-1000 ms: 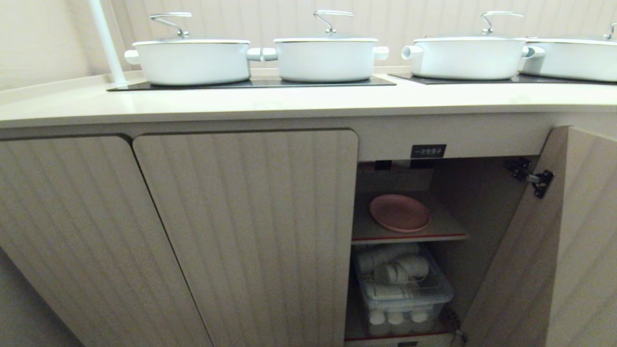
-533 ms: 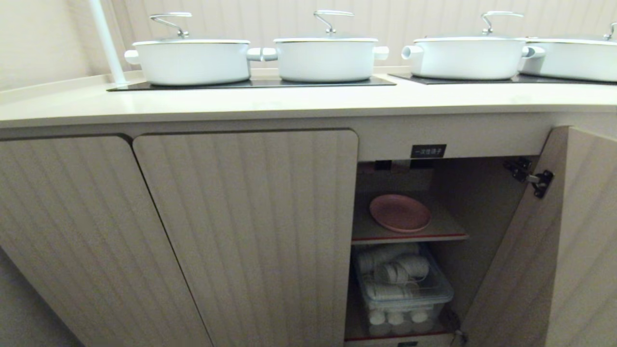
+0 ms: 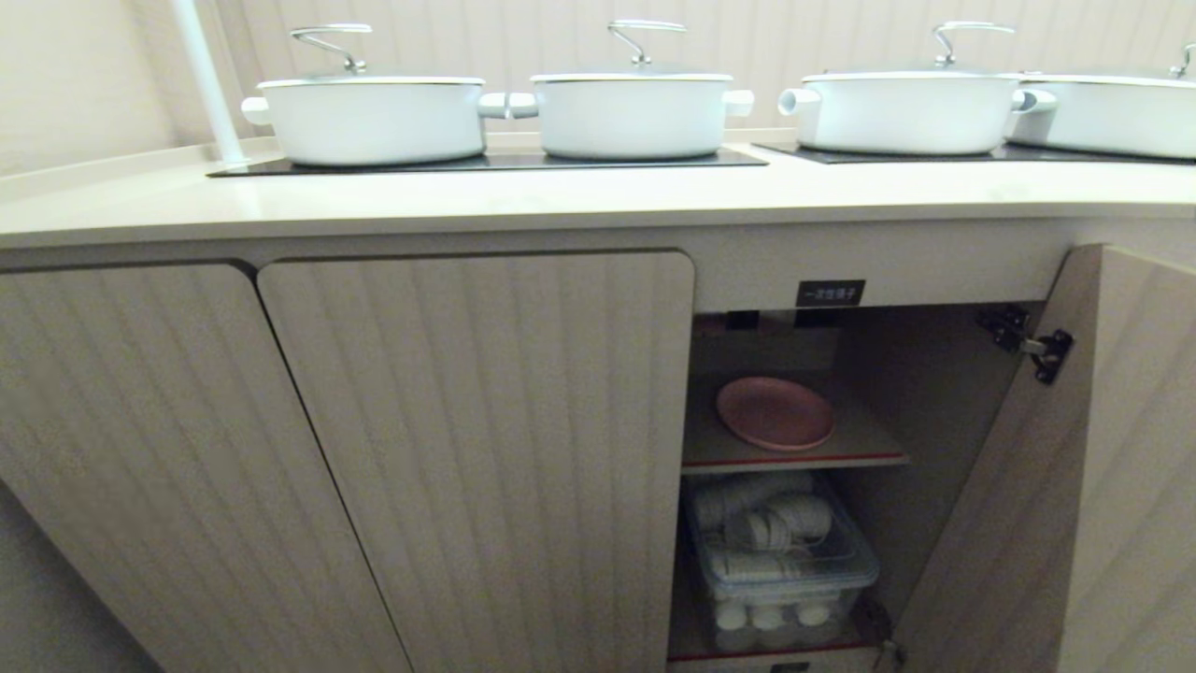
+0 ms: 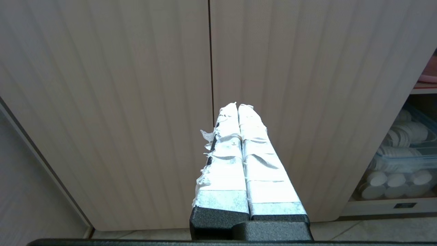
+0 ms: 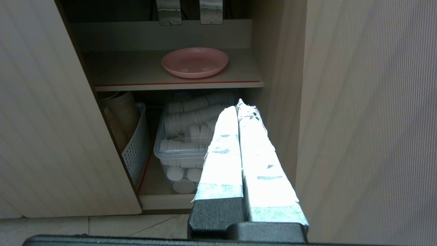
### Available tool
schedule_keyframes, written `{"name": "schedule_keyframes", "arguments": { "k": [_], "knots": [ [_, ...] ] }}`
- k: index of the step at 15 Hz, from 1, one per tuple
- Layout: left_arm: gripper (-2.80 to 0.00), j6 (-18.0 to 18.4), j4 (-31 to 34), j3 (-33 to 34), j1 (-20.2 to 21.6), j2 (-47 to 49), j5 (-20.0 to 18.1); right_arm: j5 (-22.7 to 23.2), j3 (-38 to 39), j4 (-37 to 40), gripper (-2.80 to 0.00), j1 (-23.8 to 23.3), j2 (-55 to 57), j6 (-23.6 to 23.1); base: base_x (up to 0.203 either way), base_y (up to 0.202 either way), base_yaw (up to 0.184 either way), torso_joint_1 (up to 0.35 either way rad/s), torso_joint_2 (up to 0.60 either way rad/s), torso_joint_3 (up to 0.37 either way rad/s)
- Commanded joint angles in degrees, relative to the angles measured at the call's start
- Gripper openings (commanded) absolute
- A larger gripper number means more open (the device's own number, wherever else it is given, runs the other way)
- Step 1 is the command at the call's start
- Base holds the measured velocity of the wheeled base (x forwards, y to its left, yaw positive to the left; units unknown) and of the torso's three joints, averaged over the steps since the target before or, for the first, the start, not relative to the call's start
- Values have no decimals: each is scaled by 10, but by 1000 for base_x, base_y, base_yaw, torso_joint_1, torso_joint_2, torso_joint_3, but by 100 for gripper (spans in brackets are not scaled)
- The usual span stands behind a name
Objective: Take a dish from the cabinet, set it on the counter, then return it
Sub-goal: Take the plate from the cabinet
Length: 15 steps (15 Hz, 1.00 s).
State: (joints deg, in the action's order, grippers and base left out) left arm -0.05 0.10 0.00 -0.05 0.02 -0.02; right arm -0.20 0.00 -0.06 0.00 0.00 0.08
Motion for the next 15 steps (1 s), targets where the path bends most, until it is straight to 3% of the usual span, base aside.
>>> {"name": "schedule_keyframes", "arguments": {
  "k": [1, 15],
  "knots": [
    [-280, 0, 0, 0, 0, 0, 0, 0, 0, 0, -280, 0, 0, 0, 0, 0, 0, 0, 0, 0],
    [-280, 0, 0, 0, 0, 0, 0, 0, 0, 0, -280, 0, 0, 0, 0, 0, 0, 0, 0, 0]
  ]
}}
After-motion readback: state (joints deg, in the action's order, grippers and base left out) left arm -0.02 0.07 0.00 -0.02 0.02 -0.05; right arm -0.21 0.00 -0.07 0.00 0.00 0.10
